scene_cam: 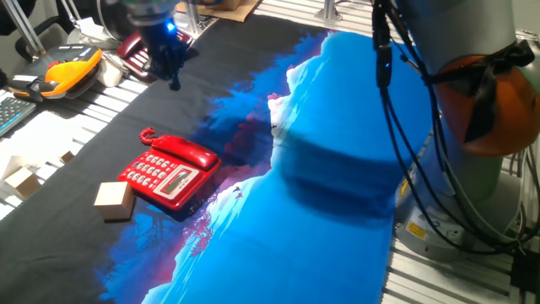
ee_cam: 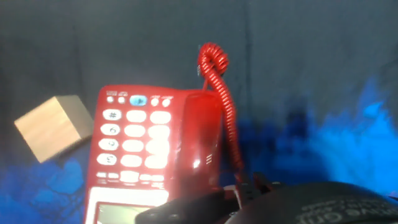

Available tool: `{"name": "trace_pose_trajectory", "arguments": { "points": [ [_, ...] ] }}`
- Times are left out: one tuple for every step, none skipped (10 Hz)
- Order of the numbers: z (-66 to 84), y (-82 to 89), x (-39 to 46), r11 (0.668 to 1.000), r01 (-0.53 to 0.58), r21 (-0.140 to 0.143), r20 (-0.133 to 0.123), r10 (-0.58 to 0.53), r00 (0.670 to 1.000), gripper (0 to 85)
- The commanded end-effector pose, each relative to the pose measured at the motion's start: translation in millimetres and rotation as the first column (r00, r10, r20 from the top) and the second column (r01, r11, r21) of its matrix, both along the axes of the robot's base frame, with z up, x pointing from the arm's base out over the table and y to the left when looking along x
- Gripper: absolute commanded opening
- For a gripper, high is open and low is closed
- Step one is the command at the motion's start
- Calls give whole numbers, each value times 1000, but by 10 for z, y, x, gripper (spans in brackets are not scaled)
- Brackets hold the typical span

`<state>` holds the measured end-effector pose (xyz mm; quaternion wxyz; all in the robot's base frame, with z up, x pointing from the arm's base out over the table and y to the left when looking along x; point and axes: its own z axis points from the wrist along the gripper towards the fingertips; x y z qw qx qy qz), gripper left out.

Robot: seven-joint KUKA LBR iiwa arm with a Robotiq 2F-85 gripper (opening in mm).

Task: Place the handset of the telephone on the corresponding phone cradle

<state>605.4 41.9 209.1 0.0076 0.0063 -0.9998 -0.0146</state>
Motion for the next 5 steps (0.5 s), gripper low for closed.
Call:
{"name": "trace_pose_trajectory", "arguments": {
  "points": [
    [5,-14,-26,1000,-15,3,2,15,1000,0],
    [12,-1,-64,999,-35,3,2,35,999,0],
    [19,-3,-90,998,-58,-2,-1,58,998,0],
    [24,-1,-105,998,-70,-2,-7,70,997,0],
    [17,18,-106,997,-75,0,-14,75,997,0]
  ]
}}
